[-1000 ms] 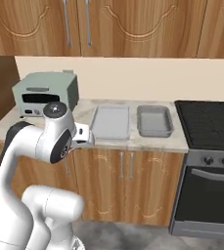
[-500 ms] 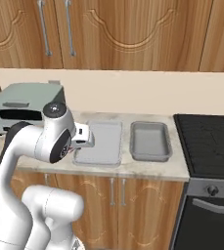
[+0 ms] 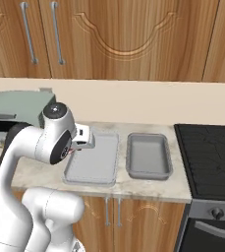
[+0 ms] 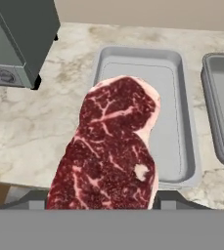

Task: Place one corn and one steak in each tupperware on the nearby counter, to pack two identical lunches.

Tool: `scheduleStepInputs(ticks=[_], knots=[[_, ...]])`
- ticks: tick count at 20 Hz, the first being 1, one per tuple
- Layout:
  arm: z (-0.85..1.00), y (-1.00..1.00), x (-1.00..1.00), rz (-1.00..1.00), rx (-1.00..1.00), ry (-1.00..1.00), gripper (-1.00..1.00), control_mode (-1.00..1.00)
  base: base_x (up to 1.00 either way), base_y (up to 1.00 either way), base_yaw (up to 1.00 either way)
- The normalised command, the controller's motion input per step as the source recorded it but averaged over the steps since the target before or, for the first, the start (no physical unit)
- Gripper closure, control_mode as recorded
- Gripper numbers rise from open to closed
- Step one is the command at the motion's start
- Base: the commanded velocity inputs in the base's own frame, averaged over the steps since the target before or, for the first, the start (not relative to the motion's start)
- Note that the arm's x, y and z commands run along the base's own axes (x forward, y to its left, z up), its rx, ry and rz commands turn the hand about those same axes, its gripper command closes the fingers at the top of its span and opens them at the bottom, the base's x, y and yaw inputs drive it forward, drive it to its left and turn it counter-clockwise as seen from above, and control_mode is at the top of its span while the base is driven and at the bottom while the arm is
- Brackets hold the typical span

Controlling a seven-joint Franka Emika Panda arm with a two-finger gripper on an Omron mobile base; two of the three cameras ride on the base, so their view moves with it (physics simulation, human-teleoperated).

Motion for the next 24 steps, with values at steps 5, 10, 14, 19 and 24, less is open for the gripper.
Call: scheduleStepInputs(ticks=[5,10,14,19,24], knots=[[-0.21,-0.03,0.2,0.0,0.0,0.0,1.0,-1.0,0.06,-0.01,0.0],[-0.37,-0.04,0.23,0.0,0.0,0.0,1.0,-1.0,0.0,0.0,0.0],[-0.37,0.0,0.37,0.0,0.0,0.0,1.0,-1.0,0.0,0.0,0.0],[-0.36,0.0,0.48,0.0,0.0,0.0,1.0,-1.0,0.0,0.0,0.0],[-0.35,0.0,0.49,0.0,0.0,0.03,1.0,-1.0,0.0,0.0,0.0]])
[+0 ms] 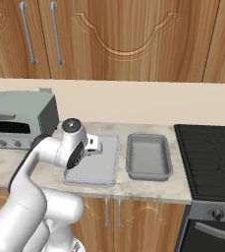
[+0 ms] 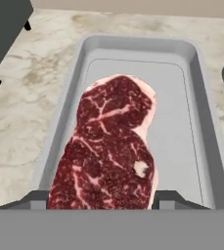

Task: Place one corn and one steak in each tupperware on the nearby counter, to pack two identical lunches.

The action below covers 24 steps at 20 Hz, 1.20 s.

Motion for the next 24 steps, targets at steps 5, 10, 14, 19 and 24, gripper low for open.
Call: scheduleStepInputs(ticks=[5,10,14,19,24], knots=[[-0.34,0.0,0.51,0.0,0.0,0.08,1.0,-1.0,0.0,0.0,0.0],[-0.36,0.0,0.51,0.0,0.0,0.05,1.0,-1.0,0.0,0.0,0.0],[-0.39,0.0,0.47,0.0,0.0,0.04,1.0,-1.0,0.0,0.0,0.0],[-0.38,0.0,0.45,0.0,0.0,0.04,1.0,-1.0,0.0,0.0,0.0],[-0.42,0.0,0.44,0.0,0.0,0.03,1.0,-1.0,0.0,0.0,0.0]])
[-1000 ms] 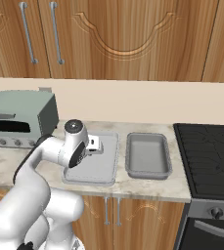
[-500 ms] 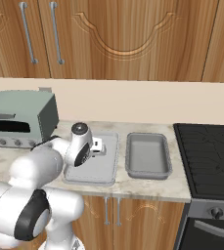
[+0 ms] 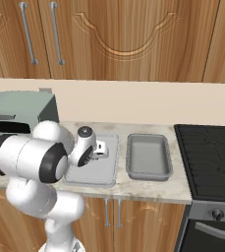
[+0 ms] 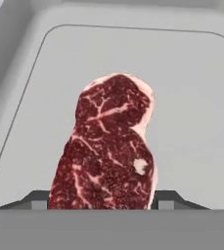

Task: Place one corn and one steak in each tupperware on the nearby counter, to pack two identical lunches.

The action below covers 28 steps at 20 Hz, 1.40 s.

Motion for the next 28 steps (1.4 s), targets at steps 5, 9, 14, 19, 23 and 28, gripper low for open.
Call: scheduleStepInputs(ticks=[5,9,14,19,23,28], knots=[[-0.29,0.0,0.27,0.0,0.0,0.01,-1.0,-1.0,0.0,0.0,0.0],[0.29,-0.08,-0.33,0.0,0.0,-0.03,-1.0,-1.0,0.0,0.0,0.0],[0.97,-0.08,-0.39,0.03,-0.02,-0.13,-1.0,-1.0,0.0,0.0,0.0],[1.0,0.0,-0.4,0.04,-0.03,0.04,-1.0,-1.0,0.0,0.0,0.0],[0.58,0.0,-0.76,0.0,-0.01,0.03,-1.0,-1.0,0.0,0.0,0.0],[0.06,0.0,-0.96,0.0,0.0,-0.12,-1.0,-1.0,0.0,0.0,0.0]])
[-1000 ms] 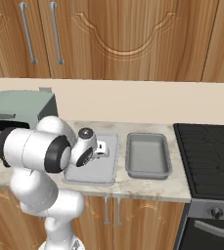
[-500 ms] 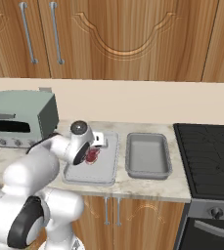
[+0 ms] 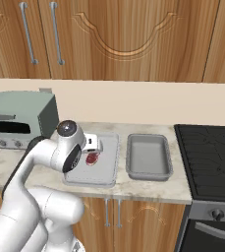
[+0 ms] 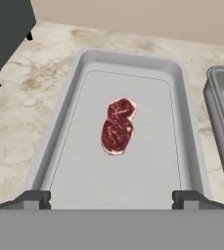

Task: Place one corn and one steak in each tupperware on the nearby counter, to pack two identical lunches.

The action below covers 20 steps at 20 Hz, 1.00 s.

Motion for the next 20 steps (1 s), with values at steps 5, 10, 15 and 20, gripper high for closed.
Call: scheduleStepInputs(ticks=[5,10,15,20], knots=[[0.0,-0.04,-0.93,0.0,0.0,-0.08,-1.0,-1.0,0.0,0.0,0.0],[0.0,0.0,0.0,0.0,0.0,0.0,-1.0,1.0,-1.0,0.0,0.0],[0.0,0.0,0.0,0.0,0.0,0.0,-1.0,1.0,-1.0,0.05,0.0],[0.0,0.0,0.0,0.0,0.0,0.0,-1.0,1.0,-1.0,0.37,0.0]])
